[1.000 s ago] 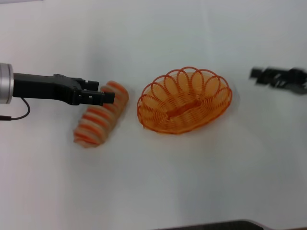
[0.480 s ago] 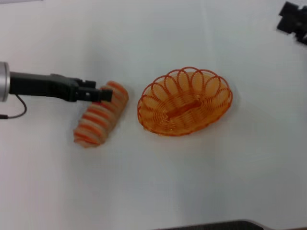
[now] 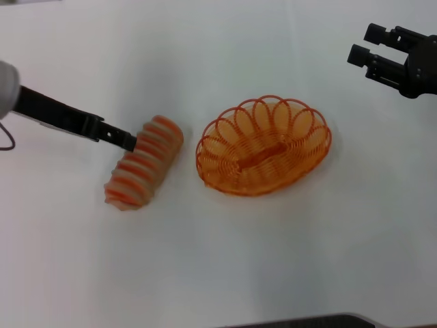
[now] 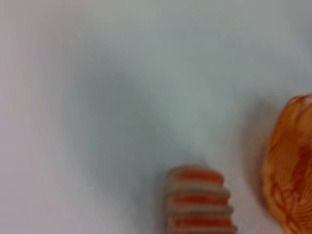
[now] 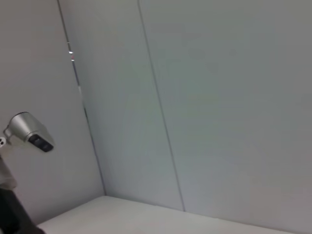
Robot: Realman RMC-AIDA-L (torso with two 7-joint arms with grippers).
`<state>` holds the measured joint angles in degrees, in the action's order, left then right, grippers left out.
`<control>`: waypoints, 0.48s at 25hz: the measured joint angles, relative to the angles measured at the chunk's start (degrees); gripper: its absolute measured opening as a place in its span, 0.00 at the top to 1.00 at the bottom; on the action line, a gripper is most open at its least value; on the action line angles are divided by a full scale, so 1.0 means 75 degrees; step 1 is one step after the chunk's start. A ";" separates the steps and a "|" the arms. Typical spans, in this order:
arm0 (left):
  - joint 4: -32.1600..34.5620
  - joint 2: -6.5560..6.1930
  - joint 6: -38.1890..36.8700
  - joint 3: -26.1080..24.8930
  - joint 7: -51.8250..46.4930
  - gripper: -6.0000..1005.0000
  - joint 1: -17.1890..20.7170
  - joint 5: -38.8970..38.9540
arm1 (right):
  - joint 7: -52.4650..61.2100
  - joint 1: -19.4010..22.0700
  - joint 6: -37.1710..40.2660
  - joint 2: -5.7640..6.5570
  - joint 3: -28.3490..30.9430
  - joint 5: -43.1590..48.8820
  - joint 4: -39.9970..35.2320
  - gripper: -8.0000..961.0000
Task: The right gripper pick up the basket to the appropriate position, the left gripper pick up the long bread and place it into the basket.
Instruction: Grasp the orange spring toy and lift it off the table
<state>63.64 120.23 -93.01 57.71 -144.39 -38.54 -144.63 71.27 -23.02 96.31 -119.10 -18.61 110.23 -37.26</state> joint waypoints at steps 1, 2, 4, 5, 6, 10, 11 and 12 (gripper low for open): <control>0.0135 0.0082 0.0019 0.0219 -0.0279 0.20 -0.0055 -0.0264 | -0.0018 -0.0008 -0.0118 -0.0005 0.0000 -0.0002 0.0037 0.33; 0.0187 0.0146 0.0030 0.0342 -0.0436 0.20 -0.0104 -0.0450 | -0.0018 -0.0008 -0.0118 -0.0005 0.0000 -0.0002 0.0037 0.33; 0.0206 0.0333 0.0108 0.0493 -0.0707 0.20 -0.0272 -0.0930 | -0.0031 -0.0014 -0.0201 -0.0011 0.0003 -0.0002 0.0051 0.33; 0.0191 0.0410 0.0139 0.0524 -0.0787 0.20 -0.0335 -0.1125 | -0.0039 -0.0017 -0.0222 -0.0015 0.0007 -0.0003 0.0059 0.34; 0.0130 0.0457 0.0206 0.0554 -0.0853 0.20 -0.0393 -0.1251 | -0.0055 -0.0025 -0.0242 -0.0015 0.0017 -0.0015 0.0087 0.34; -0.0200 0.0494 0.0555 0.0979 -0.1211 0.20 -0.0526 -0.1397 | -0.0083 -0.0034 -0.0350 -0.0018 0.0060 -0.0102 0.0191 0.34; -0.0238 0.0492 0.0623 0.1090 -0.1259 0.20 -0.0527 -0.1401 | -0.0084 -0.0035 -0.0373 -0.0019 0.0075 -0.0111 0.0203 0.34; -0.0267 0.0493 0.0671 0.1142 -0.1278 0.20 -0.0528 -0.1405 | -0.0085 -0.0035 -0.0390 -0.0019 0.0089 -0.0114 0.0209 0.34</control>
<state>61.64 123.92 -87.97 66.27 -153.97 -42.50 -155.16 70.63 -23.28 93.39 -119.25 -17.95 109.38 -35.70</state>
